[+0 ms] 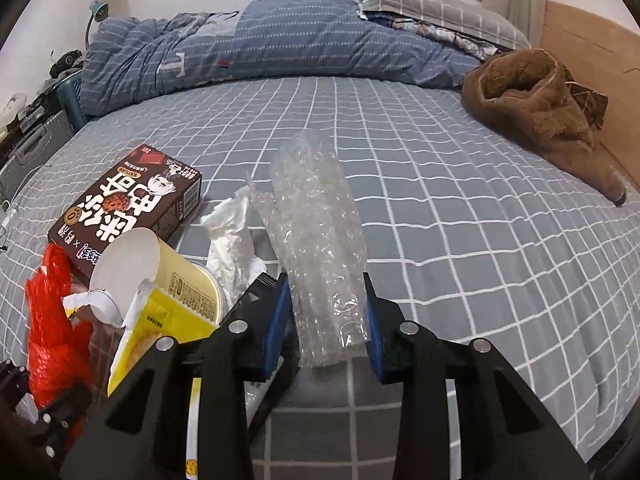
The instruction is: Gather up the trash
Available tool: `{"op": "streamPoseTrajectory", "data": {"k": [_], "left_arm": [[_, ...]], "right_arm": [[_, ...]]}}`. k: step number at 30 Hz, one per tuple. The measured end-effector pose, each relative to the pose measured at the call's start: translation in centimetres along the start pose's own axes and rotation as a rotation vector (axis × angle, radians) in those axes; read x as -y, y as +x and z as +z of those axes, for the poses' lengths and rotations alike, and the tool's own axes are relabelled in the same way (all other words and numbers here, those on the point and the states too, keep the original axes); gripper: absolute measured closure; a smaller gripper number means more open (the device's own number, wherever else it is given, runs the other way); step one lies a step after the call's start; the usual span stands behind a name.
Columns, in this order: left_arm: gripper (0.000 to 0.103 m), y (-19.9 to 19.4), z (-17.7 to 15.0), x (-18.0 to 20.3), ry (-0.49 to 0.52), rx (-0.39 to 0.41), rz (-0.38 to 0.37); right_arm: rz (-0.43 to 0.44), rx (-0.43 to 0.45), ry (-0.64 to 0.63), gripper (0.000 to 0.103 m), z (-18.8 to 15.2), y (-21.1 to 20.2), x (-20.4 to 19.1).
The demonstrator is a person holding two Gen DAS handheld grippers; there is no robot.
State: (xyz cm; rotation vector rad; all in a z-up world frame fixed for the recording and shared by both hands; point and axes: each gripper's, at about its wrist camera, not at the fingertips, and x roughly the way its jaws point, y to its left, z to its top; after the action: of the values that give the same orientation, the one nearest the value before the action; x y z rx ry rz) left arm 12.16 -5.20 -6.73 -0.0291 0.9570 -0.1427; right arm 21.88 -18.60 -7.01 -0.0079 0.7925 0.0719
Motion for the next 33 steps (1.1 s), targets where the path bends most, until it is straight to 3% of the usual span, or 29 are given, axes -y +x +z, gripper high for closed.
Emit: {"op": "streamPoseTrajectory", "data": {"k": [9,33], "left_arm": [[0.059,-2.2,0.0,-0.1,-0.005,0.045,0.014],[0.060,-6.5,-3.3,-0.2,-0.033,0.073,-0.007]], "right_arm": [[-0.018,0.037,-0.002,0.070,-0.7,-3.2,-0.4],[-0.039,0.083,-0.038,0.071,-5.5,-12.0,-2.7]]}}
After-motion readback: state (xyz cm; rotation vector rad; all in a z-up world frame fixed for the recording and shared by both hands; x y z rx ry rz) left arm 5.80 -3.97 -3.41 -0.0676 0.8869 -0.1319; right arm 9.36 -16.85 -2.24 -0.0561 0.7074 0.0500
